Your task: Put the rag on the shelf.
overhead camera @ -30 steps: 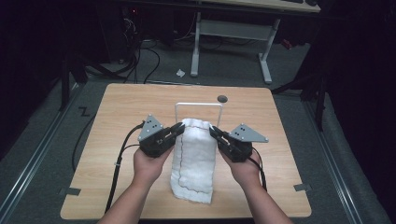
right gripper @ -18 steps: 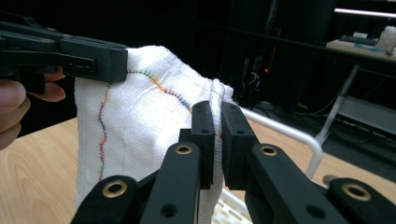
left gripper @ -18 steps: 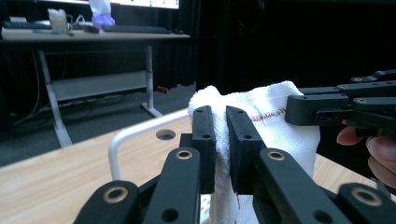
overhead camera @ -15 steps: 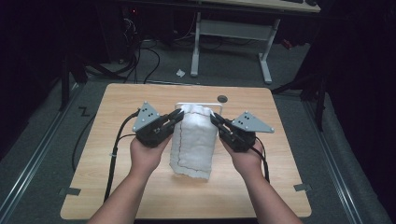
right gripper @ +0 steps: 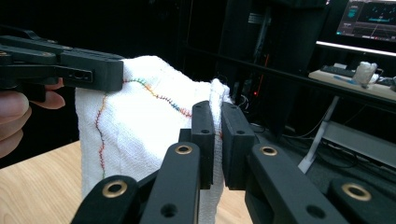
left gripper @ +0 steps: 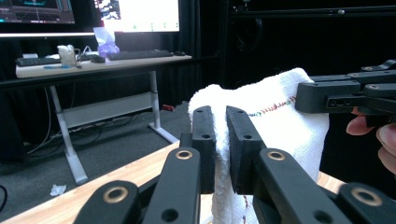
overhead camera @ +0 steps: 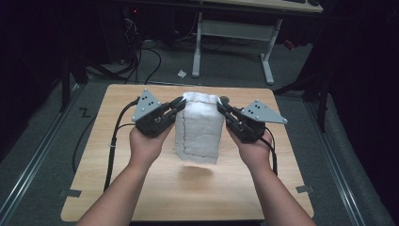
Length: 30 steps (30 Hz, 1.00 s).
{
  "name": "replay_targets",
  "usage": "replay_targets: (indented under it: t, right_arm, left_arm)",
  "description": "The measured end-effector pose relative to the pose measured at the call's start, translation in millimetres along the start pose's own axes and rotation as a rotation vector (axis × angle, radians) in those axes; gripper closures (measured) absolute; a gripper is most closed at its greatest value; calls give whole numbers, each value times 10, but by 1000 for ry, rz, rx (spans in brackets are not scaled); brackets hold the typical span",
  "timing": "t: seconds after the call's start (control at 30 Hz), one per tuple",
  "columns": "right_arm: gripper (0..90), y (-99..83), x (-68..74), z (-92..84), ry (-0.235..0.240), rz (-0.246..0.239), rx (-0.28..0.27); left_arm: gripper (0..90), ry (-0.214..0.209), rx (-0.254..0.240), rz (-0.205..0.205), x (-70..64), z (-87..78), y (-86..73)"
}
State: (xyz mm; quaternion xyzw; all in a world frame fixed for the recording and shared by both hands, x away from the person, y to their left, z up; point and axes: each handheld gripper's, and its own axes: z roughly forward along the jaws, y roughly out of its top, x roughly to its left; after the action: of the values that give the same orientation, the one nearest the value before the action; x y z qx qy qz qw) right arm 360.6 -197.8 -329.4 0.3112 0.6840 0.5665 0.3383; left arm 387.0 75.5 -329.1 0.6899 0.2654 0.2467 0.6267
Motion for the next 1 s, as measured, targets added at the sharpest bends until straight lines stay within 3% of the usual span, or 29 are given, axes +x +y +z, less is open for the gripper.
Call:
replay_targets:
  t: [0.37, 0.8, 1.0]
  right_arm:
    - [855, 107, -117, 56, -16, 8, -8]
    - [855, 228, -290, 308, -72, -13, -17]
    - [855, 300, -441, 421, -75, 2, -20]
  left_arm:
    - [829, 19, 4, 26, 49, 131, 114]
    - [828, 38, 15, 14, 306, 440, 293]
    - [828, 46, 12, 33, 405, 591, 379]
